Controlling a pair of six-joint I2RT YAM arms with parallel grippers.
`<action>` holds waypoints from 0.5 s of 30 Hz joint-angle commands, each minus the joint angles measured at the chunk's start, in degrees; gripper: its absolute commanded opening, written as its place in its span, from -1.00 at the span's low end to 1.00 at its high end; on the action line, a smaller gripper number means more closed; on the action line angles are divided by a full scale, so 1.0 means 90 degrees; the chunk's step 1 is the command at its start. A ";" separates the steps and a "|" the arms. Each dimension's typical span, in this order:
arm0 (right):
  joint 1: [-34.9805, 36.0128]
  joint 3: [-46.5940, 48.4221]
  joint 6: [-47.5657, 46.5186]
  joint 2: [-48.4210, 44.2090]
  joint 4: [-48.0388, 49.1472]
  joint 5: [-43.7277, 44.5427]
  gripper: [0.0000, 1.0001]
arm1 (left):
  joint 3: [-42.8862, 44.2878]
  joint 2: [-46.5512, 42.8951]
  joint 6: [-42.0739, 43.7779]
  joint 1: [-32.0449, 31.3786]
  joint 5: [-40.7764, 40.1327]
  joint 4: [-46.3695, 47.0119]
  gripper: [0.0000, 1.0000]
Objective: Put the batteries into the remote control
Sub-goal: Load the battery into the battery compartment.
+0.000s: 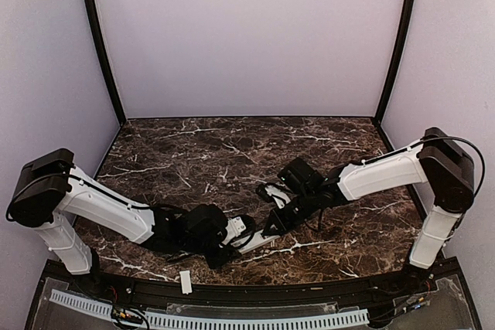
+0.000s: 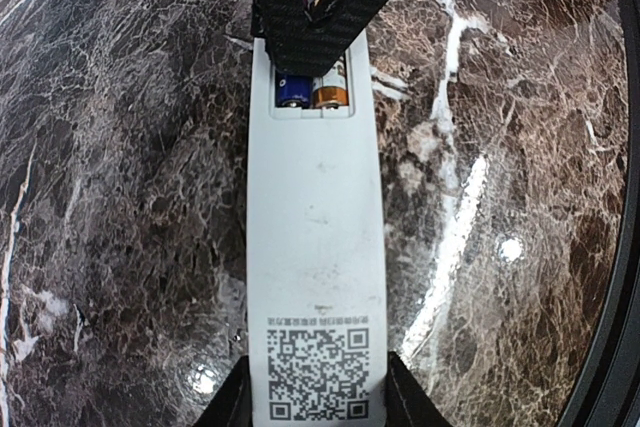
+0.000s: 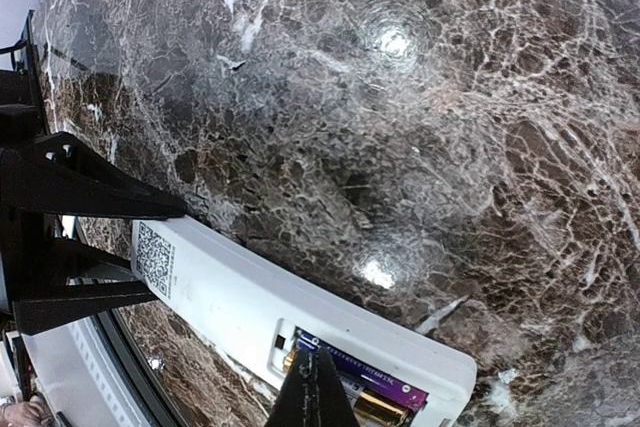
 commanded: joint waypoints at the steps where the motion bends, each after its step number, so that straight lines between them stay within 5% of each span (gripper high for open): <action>1: -0.0013 0.0182 -0.0186 -0.0068 -0.0741 0.0109 -1.00 | -0.0017 0.0245 0.0072 -0.0022 0.0168 -0.0426 -0.35; 8: -0.0125 0.0974 -0.0278 -0.0655 -0.1210 -0.0001 -1.00 | 0.0258 0.0138 0.0221 -0.0022 0.0122 -0.0667 -0.11; 15: -0.0447 0.1054 -0.0410 -0.1063 -0.1545 0.0145 -0.93 | 0.0782 -0.0232 0.0592 -0.0020 0.0032 -0.1206 0.40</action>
